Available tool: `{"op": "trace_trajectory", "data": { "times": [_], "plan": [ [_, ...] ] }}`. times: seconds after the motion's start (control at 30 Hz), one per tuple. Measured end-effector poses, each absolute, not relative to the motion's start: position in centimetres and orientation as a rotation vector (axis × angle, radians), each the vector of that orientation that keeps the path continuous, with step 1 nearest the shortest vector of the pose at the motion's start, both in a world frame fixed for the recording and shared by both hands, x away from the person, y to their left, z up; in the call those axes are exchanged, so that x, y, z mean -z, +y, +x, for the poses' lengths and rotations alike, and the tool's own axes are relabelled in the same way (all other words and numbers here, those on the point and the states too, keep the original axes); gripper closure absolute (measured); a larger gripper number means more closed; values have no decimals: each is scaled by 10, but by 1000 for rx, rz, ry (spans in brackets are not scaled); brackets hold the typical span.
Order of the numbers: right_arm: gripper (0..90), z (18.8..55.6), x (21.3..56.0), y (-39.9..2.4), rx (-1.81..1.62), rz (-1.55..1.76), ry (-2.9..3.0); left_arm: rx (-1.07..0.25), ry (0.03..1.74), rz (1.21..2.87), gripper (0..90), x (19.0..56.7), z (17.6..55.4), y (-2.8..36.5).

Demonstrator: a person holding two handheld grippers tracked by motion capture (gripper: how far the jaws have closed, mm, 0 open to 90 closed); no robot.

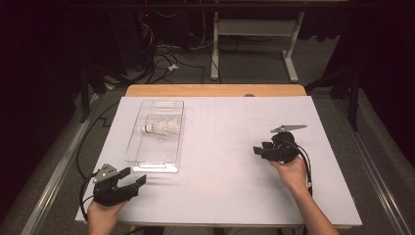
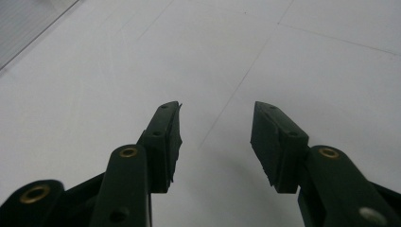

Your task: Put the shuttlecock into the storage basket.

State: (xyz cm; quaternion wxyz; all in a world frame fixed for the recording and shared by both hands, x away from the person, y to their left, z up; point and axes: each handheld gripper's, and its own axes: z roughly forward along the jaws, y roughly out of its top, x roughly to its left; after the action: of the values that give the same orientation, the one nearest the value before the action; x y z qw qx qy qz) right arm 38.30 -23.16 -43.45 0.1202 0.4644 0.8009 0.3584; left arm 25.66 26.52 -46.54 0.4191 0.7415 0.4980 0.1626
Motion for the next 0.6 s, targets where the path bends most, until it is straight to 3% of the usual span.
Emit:
{"op": "trace_trajectory", "data": {
  "times": [0.6],
  "plan": [
    [518,372,440,-240,-1038,1360,2332,-407,1251,1859,317,466,257,265]
  ]
}}
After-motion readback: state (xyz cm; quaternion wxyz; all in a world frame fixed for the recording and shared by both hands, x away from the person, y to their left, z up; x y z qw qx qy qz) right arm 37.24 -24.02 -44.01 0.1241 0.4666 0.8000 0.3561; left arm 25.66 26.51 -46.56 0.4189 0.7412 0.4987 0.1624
